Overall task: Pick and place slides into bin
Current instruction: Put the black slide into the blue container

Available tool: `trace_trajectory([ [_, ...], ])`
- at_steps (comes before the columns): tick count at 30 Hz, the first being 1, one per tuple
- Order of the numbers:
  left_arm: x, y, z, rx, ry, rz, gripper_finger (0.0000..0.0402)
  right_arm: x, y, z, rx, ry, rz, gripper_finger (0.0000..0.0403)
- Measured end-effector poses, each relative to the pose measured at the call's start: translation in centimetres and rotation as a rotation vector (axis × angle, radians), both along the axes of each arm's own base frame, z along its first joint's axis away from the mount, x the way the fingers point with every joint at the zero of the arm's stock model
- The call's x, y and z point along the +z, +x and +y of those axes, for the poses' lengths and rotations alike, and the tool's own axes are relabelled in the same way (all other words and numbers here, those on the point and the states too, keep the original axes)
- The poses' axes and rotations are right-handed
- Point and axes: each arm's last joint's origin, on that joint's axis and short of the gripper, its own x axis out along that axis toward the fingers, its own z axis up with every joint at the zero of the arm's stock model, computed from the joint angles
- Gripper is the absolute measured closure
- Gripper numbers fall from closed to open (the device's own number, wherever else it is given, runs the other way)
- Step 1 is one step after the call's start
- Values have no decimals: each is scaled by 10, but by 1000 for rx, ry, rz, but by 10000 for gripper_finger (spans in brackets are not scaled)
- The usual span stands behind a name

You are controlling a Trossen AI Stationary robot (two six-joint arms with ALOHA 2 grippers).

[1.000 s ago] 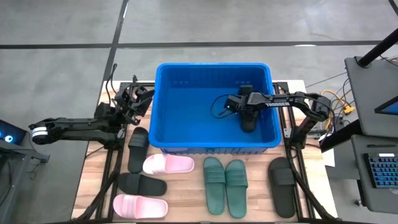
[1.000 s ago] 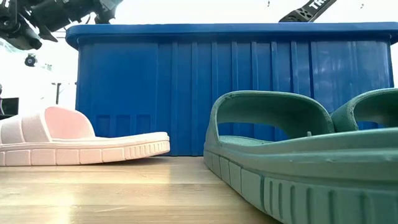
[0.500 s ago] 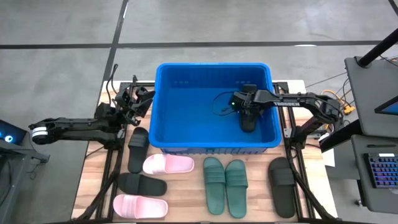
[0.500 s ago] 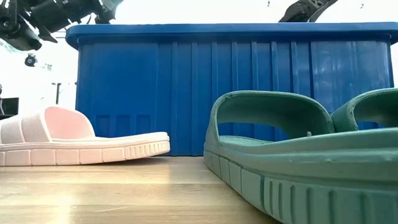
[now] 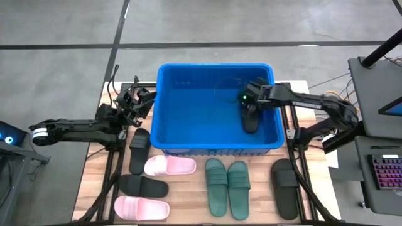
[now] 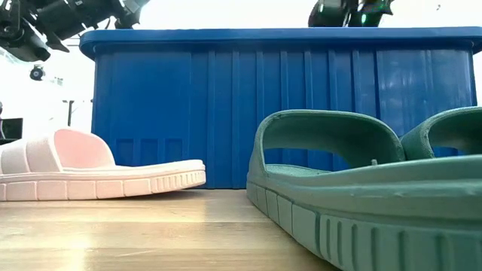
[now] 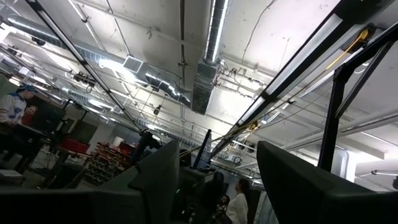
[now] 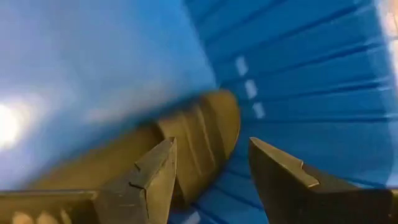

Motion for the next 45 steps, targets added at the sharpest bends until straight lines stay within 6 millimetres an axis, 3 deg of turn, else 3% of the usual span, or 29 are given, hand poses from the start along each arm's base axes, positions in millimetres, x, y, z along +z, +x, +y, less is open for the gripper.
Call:
trace_trajectory([
  [6,-1,1,0,0,-2,6,201,70,-5,20,26,-23,-329,222],
  [11,-1,2,1,0,-3,10,201,119,-10,43,211,109,-534,223],
  [23,-2,3,1,-31,-41,8,201,184,-21,87,419,633,-724,227],
  [36,-5,5,2,-34,-47,24,201,193,-46,134,285,926,-604,228],
  [45,-8,9,3,-33,-56,46,201,169,-61,155,144,834,-394,236],
])
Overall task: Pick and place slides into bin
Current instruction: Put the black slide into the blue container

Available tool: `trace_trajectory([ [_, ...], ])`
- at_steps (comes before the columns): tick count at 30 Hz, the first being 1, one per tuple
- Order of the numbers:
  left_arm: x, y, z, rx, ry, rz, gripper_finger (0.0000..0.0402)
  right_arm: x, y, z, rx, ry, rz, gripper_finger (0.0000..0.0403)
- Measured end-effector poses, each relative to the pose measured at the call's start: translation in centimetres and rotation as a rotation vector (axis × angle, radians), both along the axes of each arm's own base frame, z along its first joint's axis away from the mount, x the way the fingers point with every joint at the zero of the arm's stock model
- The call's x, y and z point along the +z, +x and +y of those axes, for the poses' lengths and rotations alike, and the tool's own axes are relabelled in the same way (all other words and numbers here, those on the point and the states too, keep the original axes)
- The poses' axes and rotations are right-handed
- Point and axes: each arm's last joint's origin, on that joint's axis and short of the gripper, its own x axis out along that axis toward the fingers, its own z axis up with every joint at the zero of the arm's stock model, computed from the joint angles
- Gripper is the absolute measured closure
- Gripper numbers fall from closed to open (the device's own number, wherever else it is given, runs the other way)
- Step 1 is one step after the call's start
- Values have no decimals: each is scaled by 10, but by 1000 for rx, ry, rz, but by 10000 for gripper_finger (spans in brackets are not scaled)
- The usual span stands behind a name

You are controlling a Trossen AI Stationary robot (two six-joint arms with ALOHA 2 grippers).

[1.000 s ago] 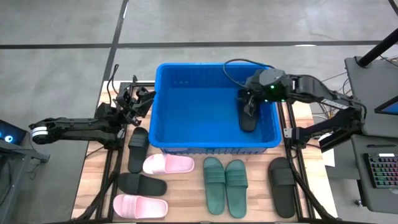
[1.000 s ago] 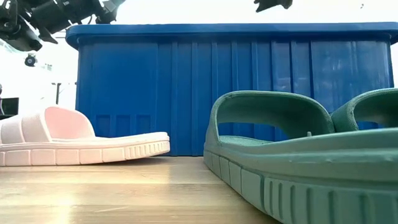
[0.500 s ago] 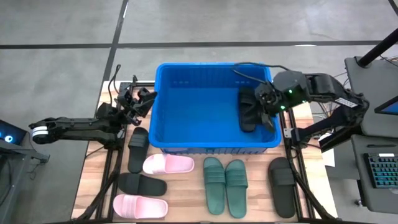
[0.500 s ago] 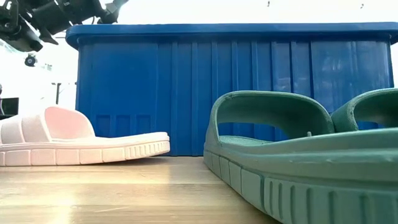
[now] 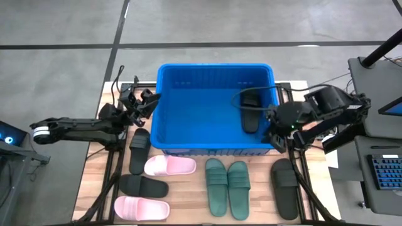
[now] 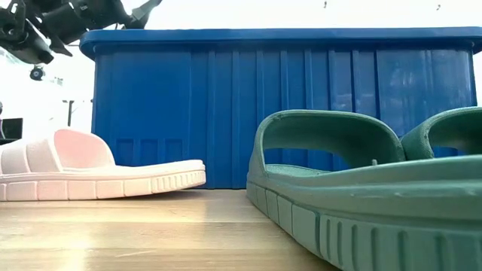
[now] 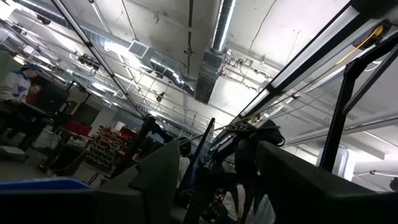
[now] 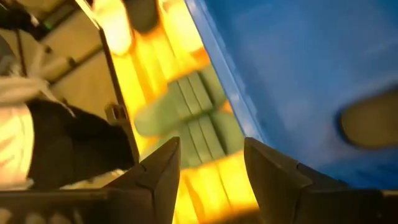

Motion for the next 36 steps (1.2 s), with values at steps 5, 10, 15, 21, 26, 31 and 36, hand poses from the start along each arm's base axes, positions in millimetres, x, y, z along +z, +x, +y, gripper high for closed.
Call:
trace_trajectory([
  [5,1,3,2,15,-13,1,201,-12,-9,5,-83,-26,137,243],
  [10,1,6,4,28,-51,1,201,-23,-9,17,-79,39,215,248],
  [15,-1,10,5,19,-95,7,201,-28,-18,36,-9,40,242,248],
  [21,-3,11,5,8,-113,13,201,-41,-29,59,74,-33,266,250],
  [26,-3,11,5,8,-113,13,201,-72,-35,79,102,-92,327,250],
  [31,-7,14,6,9,-117,33,201,-111,-34,96,-16,-129,298,253],
  [36,-11,18,7,3,-121,61,201,-145,-39,114,43,-58,351,251],
])
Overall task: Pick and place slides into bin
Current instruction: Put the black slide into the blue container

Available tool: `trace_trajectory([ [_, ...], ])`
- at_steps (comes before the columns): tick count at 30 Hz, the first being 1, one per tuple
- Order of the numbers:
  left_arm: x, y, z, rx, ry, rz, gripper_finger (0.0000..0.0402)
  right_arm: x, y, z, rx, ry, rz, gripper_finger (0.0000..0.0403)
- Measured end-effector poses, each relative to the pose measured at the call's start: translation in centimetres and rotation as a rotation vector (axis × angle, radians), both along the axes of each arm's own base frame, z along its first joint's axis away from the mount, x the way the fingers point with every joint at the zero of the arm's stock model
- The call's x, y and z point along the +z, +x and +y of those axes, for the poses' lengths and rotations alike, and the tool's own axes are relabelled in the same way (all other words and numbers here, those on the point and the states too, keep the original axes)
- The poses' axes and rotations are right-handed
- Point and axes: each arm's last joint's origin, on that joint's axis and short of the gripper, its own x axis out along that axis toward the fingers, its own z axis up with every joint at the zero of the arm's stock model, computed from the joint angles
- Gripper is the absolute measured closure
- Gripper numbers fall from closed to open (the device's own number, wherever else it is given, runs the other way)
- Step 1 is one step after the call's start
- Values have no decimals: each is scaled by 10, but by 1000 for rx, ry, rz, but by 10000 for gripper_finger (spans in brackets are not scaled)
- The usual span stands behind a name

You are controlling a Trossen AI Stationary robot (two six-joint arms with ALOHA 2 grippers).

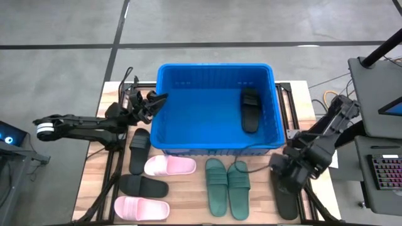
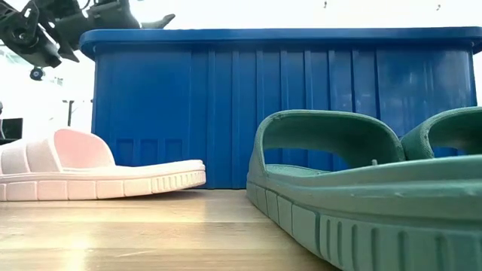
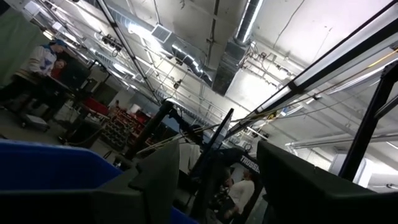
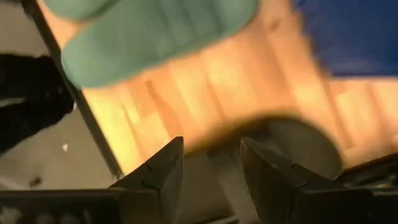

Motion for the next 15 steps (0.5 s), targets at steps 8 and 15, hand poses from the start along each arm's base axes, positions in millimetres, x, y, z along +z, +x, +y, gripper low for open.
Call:
trace_trajectory([
  [8,-6,5,1,-4,-9,34,201,-30,-30,32,145,-64,82,213],
  [15,-12,10,3,-4,-19,66,201,-57,-42,56,248,-173,132,182],
])
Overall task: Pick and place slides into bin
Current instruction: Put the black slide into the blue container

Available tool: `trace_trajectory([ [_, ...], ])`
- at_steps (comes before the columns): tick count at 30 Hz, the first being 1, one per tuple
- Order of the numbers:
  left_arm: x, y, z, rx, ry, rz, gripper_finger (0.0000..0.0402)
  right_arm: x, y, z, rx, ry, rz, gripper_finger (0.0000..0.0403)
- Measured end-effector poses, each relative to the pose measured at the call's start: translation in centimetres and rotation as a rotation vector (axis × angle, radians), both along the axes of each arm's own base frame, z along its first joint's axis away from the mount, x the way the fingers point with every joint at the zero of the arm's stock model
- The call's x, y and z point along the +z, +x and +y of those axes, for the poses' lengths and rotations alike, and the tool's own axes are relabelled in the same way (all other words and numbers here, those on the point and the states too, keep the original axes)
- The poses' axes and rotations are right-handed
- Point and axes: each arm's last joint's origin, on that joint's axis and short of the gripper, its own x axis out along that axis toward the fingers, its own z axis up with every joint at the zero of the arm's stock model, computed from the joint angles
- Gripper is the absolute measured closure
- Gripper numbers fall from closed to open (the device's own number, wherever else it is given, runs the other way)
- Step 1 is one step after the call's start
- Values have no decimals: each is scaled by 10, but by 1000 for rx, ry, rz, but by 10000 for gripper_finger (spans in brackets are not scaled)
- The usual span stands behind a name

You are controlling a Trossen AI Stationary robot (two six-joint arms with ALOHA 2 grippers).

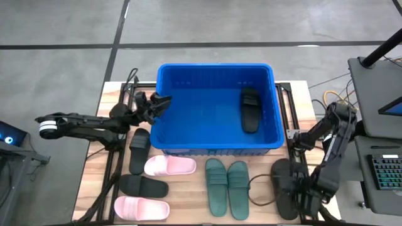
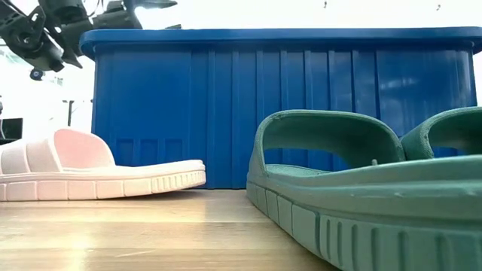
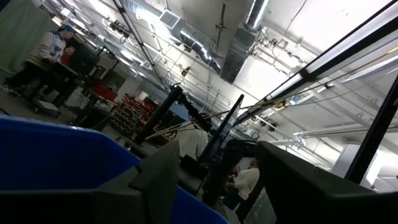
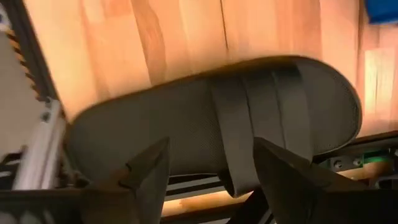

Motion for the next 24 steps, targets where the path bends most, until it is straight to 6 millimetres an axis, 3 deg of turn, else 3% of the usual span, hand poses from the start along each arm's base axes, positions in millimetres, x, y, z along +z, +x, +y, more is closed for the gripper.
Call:
trace_trajectory([
  [15,-2,4,2,-7,-27,9,201,-54,7,19,20,-242,102,180],
  [24,-1,4,2,-9,-29,6,201,-60,7,19,-17,-365,156,206],
])
